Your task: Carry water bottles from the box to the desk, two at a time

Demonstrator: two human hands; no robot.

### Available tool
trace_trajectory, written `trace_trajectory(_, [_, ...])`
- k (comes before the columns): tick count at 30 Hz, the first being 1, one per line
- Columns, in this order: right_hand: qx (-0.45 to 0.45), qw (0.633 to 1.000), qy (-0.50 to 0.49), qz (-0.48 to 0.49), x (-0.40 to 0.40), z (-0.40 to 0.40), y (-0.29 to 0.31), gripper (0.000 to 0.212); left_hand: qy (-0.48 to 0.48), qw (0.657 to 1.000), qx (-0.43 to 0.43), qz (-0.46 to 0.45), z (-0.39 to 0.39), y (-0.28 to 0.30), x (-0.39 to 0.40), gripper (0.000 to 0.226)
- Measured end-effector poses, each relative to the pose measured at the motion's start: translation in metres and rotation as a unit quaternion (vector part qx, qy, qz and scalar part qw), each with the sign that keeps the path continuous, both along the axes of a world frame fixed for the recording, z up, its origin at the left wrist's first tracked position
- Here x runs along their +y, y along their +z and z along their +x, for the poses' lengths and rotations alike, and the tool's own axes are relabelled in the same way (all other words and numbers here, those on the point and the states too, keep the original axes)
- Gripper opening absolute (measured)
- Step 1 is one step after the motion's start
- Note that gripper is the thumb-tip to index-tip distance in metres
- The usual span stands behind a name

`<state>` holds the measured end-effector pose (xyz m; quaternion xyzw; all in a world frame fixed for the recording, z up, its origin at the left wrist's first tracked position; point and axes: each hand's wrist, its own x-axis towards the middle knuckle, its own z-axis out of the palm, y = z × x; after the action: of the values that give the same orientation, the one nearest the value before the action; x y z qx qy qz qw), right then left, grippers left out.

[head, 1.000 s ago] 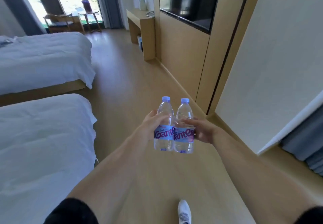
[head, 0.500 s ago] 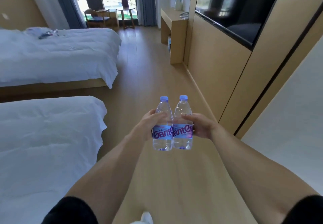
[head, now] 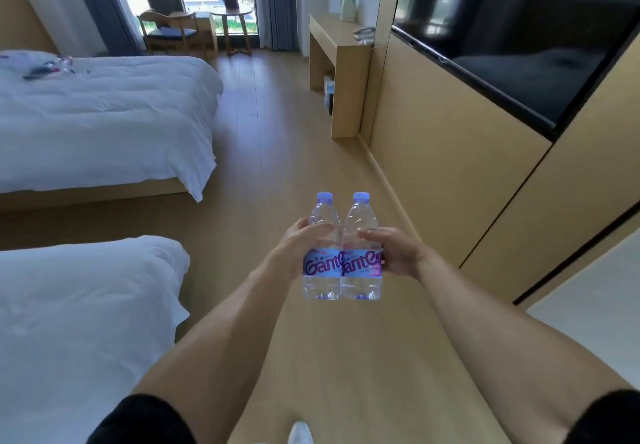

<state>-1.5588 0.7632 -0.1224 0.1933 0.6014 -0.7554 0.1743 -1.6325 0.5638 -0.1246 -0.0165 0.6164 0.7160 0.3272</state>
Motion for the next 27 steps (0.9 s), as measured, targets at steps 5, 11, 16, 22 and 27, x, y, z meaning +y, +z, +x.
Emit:
trace_trajectory(5, [0.010, 1.000, 0.000, 0.003, 0.013, -0.099, 0.002, 0.054, -0.013, 1.000, -0.002, -0.009, -0.100, 0.011, 0.014, 0.052])
trace_trajectory(11, [0.021, 1.000, 0.017, -0.007, 0.030, -0.208, 0.001, 0.051, -0.015, 0.999, -0.026, -0.016, -0.203, 0.012, 0.031, 0.044])
trace_trajectory(16, [0.023, 0.999, 0.041, -0.003, 0.054, -0.319, -0.007, 0.051, 0.001, 0.999, -0.022, -0.035, -0.301, 0.009, 0.048, 0.040])
trace_trajectory(22, [0.030, 0.996, 0.088, -0.015, 0.088, -0.467, 0.002, 0.065, 0.049, 0.997, 0.006, -0.052, -0.430, 0.016, 0.076, 0.045])
trace_trajectory(27, [0.033, 0.992, 0.120, -0.007, 0.113, -0.579, 0.012, 0.061, 0.080, 0.995, 0.019, -0.059, -0.528, 0.028, 0.098, 0.047])
